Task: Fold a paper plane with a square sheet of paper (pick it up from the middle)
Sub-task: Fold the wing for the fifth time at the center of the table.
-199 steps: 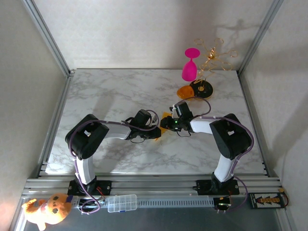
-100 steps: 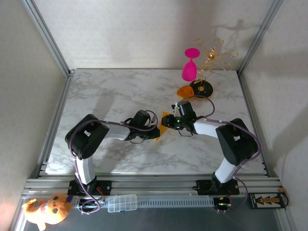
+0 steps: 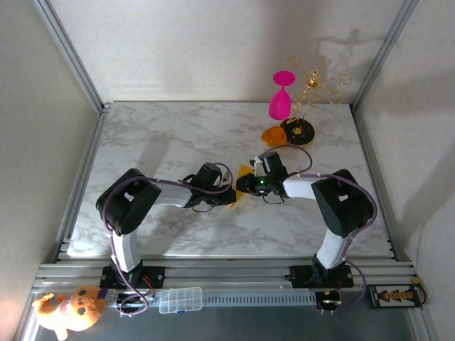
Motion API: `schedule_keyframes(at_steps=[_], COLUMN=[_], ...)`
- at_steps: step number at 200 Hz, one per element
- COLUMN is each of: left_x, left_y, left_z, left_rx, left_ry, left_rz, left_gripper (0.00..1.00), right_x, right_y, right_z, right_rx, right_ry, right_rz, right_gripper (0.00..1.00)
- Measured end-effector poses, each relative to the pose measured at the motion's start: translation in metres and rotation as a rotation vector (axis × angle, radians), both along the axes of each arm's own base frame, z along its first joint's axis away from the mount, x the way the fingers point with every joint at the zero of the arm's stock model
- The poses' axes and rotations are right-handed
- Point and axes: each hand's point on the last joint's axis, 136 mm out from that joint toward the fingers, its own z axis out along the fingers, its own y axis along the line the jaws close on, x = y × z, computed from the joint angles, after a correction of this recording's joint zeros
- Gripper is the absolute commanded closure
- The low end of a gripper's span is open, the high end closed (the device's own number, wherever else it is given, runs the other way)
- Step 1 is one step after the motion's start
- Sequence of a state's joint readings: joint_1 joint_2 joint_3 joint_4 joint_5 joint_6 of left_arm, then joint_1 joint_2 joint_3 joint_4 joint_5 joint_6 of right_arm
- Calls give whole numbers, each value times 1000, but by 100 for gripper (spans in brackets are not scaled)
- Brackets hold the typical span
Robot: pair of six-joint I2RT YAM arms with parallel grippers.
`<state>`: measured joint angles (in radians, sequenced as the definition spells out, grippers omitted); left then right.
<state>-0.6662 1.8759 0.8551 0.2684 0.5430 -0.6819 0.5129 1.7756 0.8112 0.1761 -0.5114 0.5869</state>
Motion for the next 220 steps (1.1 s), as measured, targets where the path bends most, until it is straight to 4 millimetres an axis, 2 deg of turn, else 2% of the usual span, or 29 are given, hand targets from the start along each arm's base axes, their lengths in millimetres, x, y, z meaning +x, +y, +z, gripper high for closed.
schedule_keyframes(at_steps=[81,156,220], left_x=[0,0,-15], left_y=[0,0,10], left_z=[0,4,6], left_rx=[-2,-10,1], left_ry=[2,1,41], left_rz=[-2,2,16], left_gripper=[96,85,84], right_x=[1,3,3], right_y=[1,-1,-1], right_z=[-6,-10,-11], right_rx=[-8,-80,-83], right_ry=[17,37,42], right_rz=[5,1,1], right_gripper=[65,67,67])
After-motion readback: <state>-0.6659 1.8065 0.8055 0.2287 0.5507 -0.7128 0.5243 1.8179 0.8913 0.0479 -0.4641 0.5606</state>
